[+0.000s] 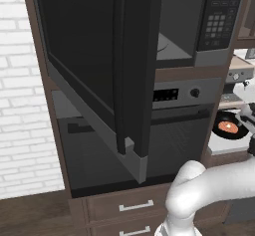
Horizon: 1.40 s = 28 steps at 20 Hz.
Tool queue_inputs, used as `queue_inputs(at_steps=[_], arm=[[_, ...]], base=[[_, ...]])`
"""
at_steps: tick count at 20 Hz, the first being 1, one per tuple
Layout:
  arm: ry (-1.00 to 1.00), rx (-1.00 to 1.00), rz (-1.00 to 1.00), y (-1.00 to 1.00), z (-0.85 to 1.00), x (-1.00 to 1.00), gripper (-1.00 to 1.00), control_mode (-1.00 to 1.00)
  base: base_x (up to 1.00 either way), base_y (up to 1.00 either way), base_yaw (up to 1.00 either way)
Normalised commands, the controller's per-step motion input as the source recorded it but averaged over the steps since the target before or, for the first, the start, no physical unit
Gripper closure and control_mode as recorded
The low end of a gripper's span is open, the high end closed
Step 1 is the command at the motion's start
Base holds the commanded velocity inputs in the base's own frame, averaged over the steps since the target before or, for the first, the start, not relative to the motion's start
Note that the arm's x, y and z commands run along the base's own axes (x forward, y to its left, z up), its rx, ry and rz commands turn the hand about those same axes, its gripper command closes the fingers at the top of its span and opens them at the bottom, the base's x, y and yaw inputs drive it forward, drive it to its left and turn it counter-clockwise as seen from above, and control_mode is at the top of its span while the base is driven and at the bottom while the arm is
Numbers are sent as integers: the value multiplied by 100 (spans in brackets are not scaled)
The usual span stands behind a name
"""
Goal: Open the microwave, place the bowl with waffle inside the microwave, then close the microwave door and turn it on.
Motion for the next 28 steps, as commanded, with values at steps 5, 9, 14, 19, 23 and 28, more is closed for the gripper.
queue_inputs(at_steps=[5,9,14,19,23,28], arm=[[4,2,6,-5,-27,19,-100,-100],[4,0,10,0,-32,6,100,-100],[4,0,2,0,-11,1,100,-100],[0,0,0,0,0,0,100,-100],[0,0,0,-4,2,-34,100,-100],[-11,1,0,-32,30,-97,100,-100]], base=[[0,0,0],[0,0,0],[0,0,0],[0,0,0],[0,0,0],[0,0,0]])
